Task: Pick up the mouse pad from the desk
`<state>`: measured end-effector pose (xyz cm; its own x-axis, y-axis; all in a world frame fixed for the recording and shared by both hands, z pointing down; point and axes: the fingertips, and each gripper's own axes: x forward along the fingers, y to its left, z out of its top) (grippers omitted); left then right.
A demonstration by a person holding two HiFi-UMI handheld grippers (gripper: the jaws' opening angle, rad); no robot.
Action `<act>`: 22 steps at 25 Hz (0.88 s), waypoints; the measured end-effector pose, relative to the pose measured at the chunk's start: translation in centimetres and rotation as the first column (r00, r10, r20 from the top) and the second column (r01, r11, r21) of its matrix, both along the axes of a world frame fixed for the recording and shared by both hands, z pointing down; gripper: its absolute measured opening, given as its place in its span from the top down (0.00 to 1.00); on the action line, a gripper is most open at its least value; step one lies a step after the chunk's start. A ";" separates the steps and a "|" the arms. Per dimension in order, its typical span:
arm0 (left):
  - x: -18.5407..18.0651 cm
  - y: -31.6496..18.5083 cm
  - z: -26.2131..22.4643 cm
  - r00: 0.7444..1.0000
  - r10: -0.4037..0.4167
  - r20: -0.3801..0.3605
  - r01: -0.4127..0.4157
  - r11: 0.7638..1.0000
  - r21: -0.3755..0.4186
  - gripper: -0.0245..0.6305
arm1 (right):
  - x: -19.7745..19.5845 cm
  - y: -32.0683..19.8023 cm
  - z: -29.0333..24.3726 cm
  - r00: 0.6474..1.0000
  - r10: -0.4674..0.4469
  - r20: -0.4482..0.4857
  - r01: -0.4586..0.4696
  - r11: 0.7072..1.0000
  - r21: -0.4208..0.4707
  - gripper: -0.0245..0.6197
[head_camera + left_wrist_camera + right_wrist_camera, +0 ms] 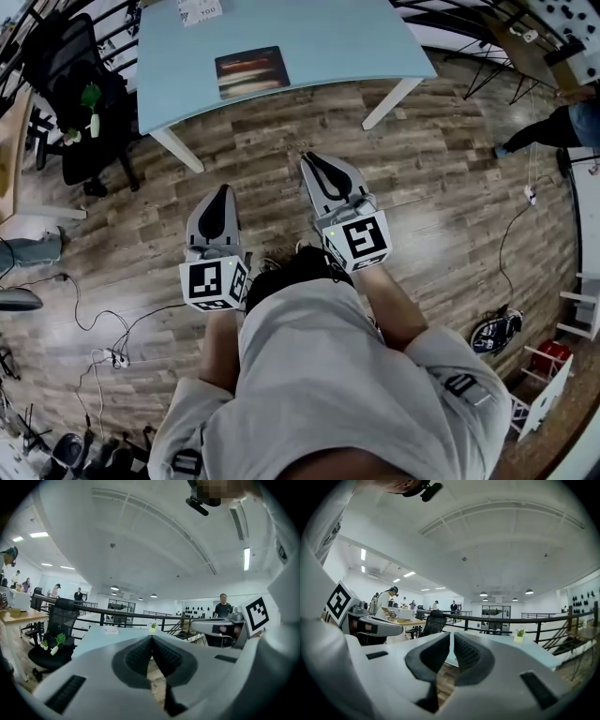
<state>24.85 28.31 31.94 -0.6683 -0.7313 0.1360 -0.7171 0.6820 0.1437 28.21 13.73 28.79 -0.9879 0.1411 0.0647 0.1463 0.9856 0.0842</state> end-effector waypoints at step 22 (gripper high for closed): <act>-21.0 -11.4 1.4 0.999 0.028 -0.030 -0.030 0.997 -0.068 0.94 | -20.6 -9.2 3.3 0.996 -0.065 -0.068 0.060 0.995 -0.076 0.90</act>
